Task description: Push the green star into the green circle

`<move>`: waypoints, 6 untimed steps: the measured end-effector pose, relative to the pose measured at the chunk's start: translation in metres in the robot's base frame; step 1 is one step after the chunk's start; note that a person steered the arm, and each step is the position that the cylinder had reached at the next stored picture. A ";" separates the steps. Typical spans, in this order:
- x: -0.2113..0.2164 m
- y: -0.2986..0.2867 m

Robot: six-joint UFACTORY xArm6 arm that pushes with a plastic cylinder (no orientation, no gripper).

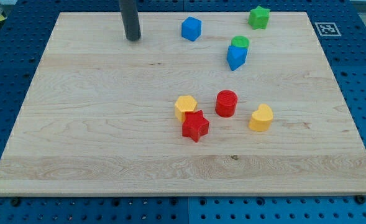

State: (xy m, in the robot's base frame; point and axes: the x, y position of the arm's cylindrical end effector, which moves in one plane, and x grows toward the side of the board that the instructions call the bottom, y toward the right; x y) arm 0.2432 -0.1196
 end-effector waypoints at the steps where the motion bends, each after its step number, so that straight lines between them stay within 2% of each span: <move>1: -0.044 0.013; 3: -0.048 0.111; 5: -0.016 0.095; 6: -0.016 0.102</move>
State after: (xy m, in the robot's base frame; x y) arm 0.2277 -0.0174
